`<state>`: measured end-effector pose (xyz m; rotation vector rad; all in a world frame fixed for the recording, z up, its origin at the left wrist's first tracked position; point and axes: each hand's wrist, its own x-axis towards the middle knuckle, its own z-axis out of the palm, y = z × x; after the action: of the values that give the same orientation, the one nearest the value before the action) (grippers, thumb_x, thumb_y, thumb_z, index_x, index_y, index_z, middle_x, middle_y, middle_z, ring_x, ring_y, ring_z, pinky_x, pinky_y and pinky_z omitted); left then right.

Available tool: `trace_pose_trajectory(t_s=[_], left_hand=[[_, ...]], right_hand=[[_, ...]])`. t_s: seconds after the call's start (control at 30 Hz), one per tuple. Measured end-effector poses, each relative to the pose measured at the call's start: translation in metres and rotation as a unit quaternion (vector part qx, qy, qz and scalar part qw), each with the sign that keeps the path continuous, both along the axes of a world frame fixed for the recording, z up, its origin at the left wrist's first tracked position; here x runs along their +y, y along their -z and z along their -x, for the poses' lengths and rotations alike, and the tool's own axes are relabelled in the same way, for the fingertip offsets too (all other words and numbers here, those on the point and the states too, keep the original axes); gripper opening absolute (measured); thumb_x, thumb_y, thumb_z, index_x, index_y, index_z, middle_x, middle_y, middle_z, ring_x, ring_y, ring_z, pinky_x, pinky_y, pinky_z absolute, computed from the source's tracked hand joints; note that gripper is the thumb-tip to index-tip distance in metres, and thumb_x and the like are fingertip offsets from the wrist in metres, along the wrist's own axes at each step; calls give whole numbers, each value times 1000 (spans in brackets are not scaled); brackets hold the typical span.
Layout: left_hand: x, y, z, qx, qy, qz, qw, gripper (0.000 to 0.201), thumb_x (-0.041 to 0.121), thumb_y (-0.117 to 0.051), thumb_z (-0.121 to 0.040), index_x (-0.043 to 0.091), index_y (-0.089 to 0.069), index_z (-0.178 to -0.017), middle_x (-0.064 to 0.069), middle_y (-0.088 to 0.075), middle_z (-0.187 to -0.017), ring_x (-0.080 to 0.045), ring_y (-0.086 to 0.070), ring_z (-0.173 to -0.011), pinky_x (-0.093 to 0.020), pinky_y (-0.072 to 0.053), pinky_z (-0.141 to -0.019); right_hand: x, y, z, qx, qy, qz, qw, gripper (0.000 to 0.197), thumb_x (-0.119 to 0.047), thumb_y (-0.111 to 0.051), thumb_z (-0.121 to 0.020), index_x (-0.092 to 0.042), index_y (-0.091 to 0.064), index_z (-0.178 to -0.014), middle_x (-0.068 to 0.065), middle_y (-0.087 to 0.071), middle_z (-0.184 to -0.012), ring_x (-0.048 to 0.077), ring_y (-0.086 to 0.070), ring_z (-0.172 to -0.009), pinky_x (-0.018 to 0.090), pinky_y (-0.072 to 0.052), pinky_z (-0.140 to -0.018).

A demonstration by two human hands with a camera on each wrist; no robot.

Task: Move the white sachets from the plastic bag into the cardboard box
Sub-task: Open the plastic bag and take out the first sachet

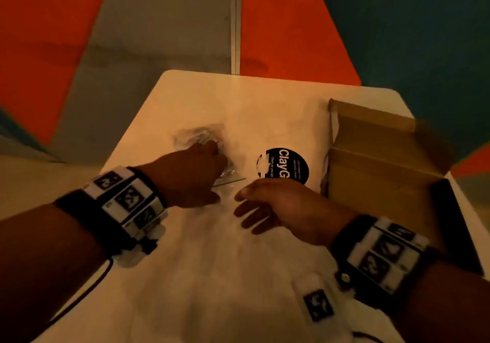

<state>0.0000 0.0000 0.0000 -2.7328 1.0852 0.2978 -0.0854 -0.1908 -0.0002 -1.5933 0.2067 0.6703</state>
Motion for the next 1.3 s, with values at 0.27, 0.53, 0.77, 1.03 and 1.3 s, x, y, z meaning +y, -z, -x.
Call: trace_pose_trajectory(t_s=[0.27, 0.53, 0.77, 1.03, 1.3], left_hand=[[-5, 9, 2, -75, 2, -93, 993, 50, 39, -55, -85, 13, -51, -128, -13, -50, -128, -30, -51, -109, -40, -48, -95], [-9, -19, 75, -41, -93, 48, 994, 17, 25, -59, -88, 12, -67, -96, -7, -68, -103, -22, -63, -91, -29, -47, -73], [-21, -20, 166, -14, -65, 173, 983, 16, 22, -62, -84, 9, -68, -88, -12, -67, -98, -27, -63, -85, -31, -48, -68], [-17, -4, 214, 59, -93, 328, 938, 24, 43, -69, -86, 27, -59, -100, 8, -63, -101, -12, -60, -87, -30, -50, -74], [-21, -2, 220, 35, -93, 306, 947, 13, 39, -72, -83, 28, -66, -87, 10, -62, -99, -9, -60, -89, -36, -52, -83]], right_hand=[[5, 12, -18, -55, 105, -1, 993, 26, -22, -56, -94, 0, -62, -108, 15, -67, -84, 31, -65, -70, 39, -56, -69], [19, 13, 56, -38, 112, 46, 992, 44, -42, -56, -94, 1, -63, -105, 17, -70, -97, 32, -69, -71, 40, -59, -65], [28, 21, 122, -77, 175, 3, 982, 23, -27, -61, -92, -5, -70, -95, 10, -71, -82, 24, -67, -64, 38, -60, -62], [12, 22, 174, -95, 188, 0, 978, 14, -17, -59, -89, -13, -72, -90, 4, -73, -75, 19, -65, -64, 29, -54, -58], [7, 31, 190, -151, 192, 40, 969, 19, -30, -60, -94, -15, -72, -95, 4, -77, -82, 14, -60, -57, 25, -48, -52]])
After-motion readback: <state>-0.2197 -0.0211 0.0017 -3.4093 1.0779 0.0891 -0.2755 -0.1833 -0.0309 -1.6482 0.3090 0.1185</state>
